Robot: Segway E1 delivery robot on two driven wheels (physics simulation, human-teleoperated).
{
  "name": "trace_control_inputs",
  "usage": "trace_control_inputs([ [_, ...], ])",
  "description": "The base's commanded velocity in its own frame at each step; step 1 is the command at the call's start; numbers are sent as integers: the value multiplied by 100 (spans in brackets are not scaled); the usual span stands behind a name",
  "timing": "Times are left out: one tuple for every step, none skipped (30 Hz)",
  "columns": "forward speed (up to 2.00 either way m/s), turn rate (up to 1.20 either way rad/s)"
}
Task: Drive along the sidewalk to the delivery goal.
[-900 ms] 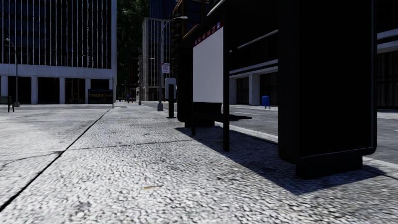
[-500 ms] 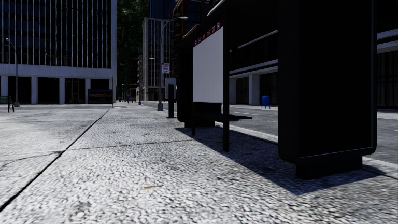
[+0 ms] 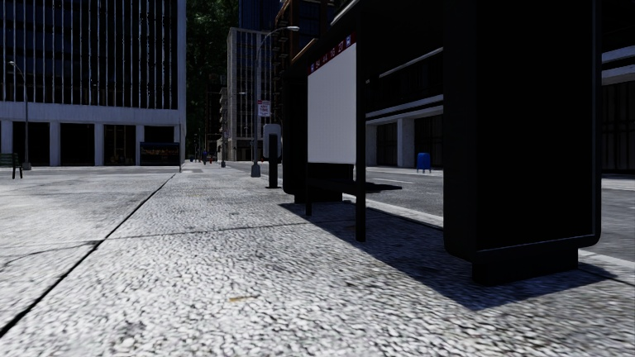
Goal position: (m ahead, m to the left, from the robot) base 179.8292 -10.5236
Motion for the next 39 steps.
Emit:
trace_control_inputs([
  [0, 0],
  [0, 0],
  [0, 0],
  [0, 2],
  [0, 15],
  [0, 15],
  [6, 24],
  [35, 27],
  [62, 28],
  [85, 28],
  [85, 28],
  [94, 29],
  [97, 33],
  [97, 35],
  [97, 35],
  [98, 36],
  [98, 36],
  [98, 36],
  [98, 36],
  [98, 36],
  [98, 36],
  [98, 37],
  [98, 37],
  [98, 37],
  [98, 37],
  [98, 37],
  [98, 37],
  [98, 38],
  [98, 38],
  [98, 39],
  [98, 40],
  [98, 42],
  [98, 42],
  [103, 43],
  [103, 43],
  [200, 43],
  [200, 43],
  [200, 43],
  [200, 43],
])
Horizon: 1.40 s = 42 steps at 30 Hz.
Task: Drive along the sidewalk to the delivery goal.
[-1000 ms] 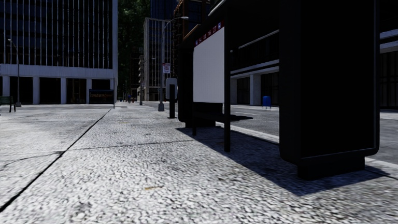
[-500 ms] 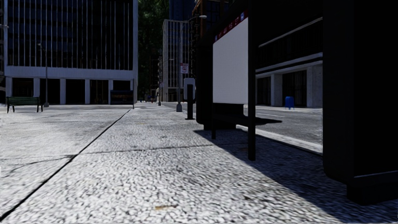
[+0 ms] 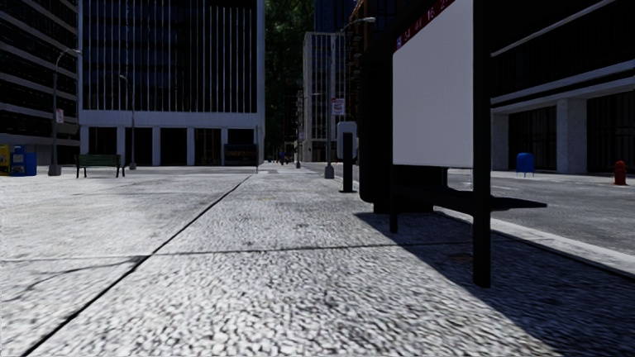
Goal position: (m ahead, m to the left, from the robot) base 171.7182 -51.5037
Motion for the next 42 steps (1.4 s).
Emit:
trace_control_inputs([
  [200, 43],
  [200, 43],
  [200, 40],
  [200, 0],
  [200, 0],
  [200, 0],
  [200, 0],
  [200, 0],
  [200, 0],
  [200, 0],
  [200, 0],
  [200, 0],
  [200, 0],
  [200, 0],
  [200, 0],
  [200, 0],
  [200, 0],
  [200, 0],
  [200, 0],
  [200, 0],
  [200, 0],
  [200, 0],
  [200, 0],
  [200, 0],
  [200, 0],
  [200, 0],
  [200, 0],
  [200, 0],
  [200, 0],
  [200, 0],
  [200, 0],
  [200, 0],
  [200, 0],
  [200, 0],
  [200, 0],
  [200, 0],
  [200, 0],
  [200, 0],
  [200, 0],
  [200, 0],
  [200, 0],
  [200, 0],
])
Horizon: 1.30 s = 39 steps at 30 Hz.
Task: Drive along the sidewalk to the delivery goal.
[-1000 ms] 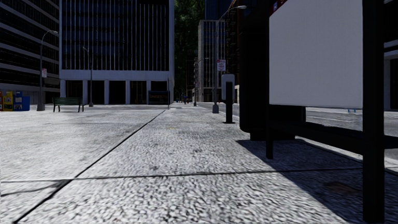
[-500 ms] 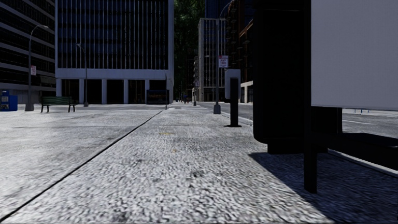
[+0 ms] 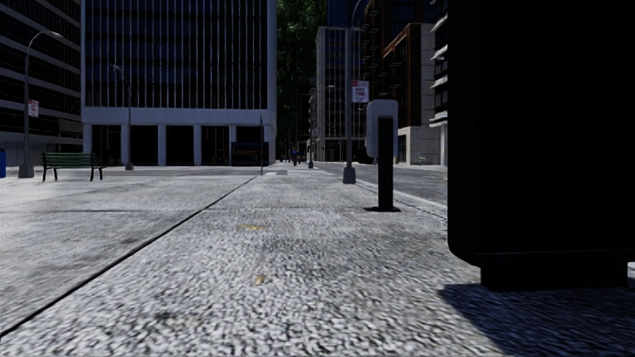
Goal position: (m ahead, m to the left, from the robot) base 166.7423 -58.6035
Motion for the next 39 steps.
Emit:
trace_control_inputs([
  [200, 0],
  [200, 0],
  [200, 0],
  [200, 0],
  [200, 0],
  [200, 0],
  [200, 0],
  [200, 0],
  [200, 0],
  [200, 0],
  [200, 0],
  [200, 0],
  [200, 0],
  [200, 0],
  [200, 0],
  [200, 0],
  [200, 0],
  [200, 0],
  [200, 0],
  [200, 0],
  [200, 0],
  [200, 0],
  [200, 3],
  [200, 13],
  [200, 19],
  [200, 19],
  [200, 22],
  [200, 23],
  [200, 23],
  [200, 23],
  [200, 23],
  [200, 23],
  [200, 23],
  [200, 23],
  [200, 23],
  [200, 20],
  [200, 20],
  [200, 20],
  [200, 0],
])
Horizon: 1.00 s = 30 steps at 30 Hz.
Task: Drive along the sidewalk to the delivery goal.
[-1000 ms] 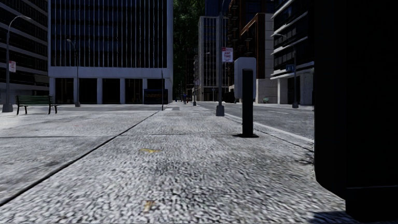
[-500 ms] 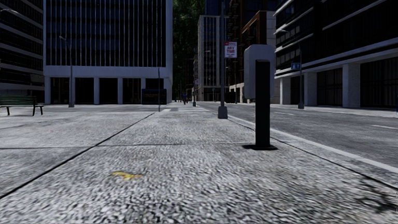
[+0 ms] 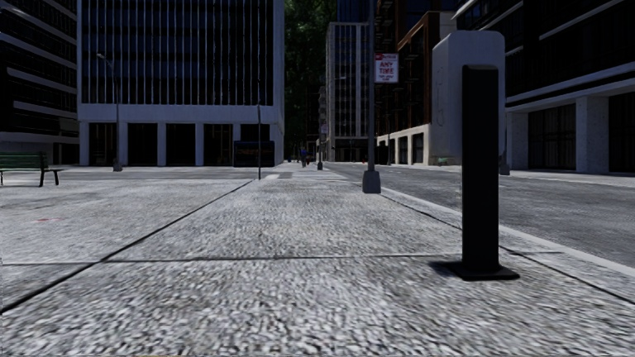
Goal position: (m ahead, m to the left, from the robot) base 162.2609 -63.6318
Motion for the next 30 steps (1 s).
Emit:
trace_control_inputs([
  [200, 0],
  [200, 0],
  [200, 0],
  [200, 0],
  [200, 0],
  [200, 0],
  [200, 0],
  [200, 0],
  [200, 0],
  [200, 0],
  [200, 0],
  [200, 0],
  [200, 0],
  [200, 0],
  [200, 0],
  [200, 0],
  [200, 0],
  [200, 0],
  [200, 0],
  [200, 0],
  [200, 0],
  [200, 0],
  [200, 0],
  [200, 0],
  [200, 0],
  [200, 0],
  [200, 0],
  [200, 0],
  [200, 0],
  [200, 0],
])
